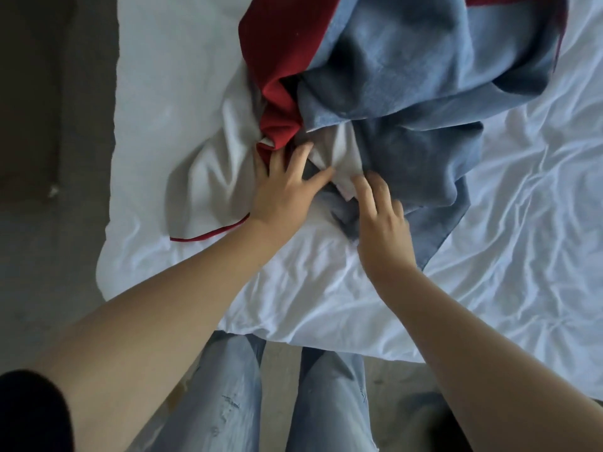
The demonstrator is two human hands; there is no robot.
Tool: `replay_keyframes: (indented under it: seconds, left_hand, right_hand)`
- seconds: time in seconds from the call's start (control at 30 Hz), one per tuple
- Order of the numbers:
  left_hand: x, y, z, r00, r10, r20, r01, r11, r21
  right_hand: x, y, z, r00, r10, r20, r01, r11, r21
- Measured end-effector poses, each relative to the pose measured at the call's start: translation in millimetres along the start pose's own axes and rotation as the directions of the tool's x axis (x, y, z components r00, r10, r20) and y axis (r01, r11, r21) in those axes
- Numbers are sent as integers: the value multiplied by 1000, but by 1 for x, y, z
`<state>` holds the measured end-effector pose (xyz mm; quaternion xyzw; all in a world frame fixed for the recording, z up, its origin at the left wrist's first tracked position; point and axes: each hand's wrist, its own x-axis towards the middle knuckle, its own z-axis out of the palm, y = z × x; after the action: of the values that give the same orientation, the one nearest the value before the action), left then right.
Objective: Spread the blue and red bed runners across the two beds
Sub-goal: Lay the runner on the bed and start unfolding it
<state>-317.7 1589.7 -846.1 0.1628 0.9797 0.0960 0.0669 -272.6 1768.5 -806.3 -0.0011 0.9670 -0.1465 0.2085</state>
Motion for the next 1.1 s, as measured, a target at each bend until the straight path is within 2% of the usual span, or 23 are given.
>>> replay_keyframes:
  seconds: [0.13, 0.27, 0.37, 0.43, 0.5, 0.6, 0.73, 0.87, 0.93, 1.0, 1.1]
  left_hand:
    - [-8, -6, -5, 999, 26, 41, -28, 999, 40]
    - [-13, 13, -11, 995, -17, 96, 7, 995, 102]
    - [-17, 31, -11, 998, 32, 52, -38, 993, 111]
    - [-21, 45, -4, 995, 101, 27, -104, 984, 145]
    - [-25, 58, 6, 988, 153, 22, -155, 972, 177]
    - [-27, 74, 14, 992, 127, 14, -127, 971, 204]
    - [-25, 99, 13, 994, 112, 20, -113, 976, 186]
    - [-17, 141, 5, 984, 168, 53, -175, 966, 191]
    - [-11, 170, 2, 974, 196, 118, -217, 954, 209]
    - [-3, 202, 2, 958, 219, 188, -259, 939, 225]
    - [8, 253, 5, 923, 268, 277, -337, 910, 241]
  right_hand:
    - [-19, 37, -11, 999, -13, 53, 17, 997, -72]
    - [-17, 31, -7, 995, 51, 85, -39, 991, -130]
    - [-10, 32, 7, 1000, 16, 8, -16, 995, -100]
    - [-7, 39, 15, 997, -36, -70, 35, 999, -13]
    - [-5, 45, 17, 995, -73, -75, 77, 995, 56]
    - [-3, 52, 15, 989, -127, -72, 132, 988, 85]
    - [-13, 72, 7, 981, -152, -123, 157, 987, 34]
    - [-37, 122, -11, 948, -210, -237, 196, 977, -81]
    - [-51, 153, -22, 931, -251, -265, 199, 958, -208]
    - [-66, 182, -33, 925, -242, -291, 136, 930, -343]
    - [-88, 225, -56, 966, -168, -195, 52, 870, -491]
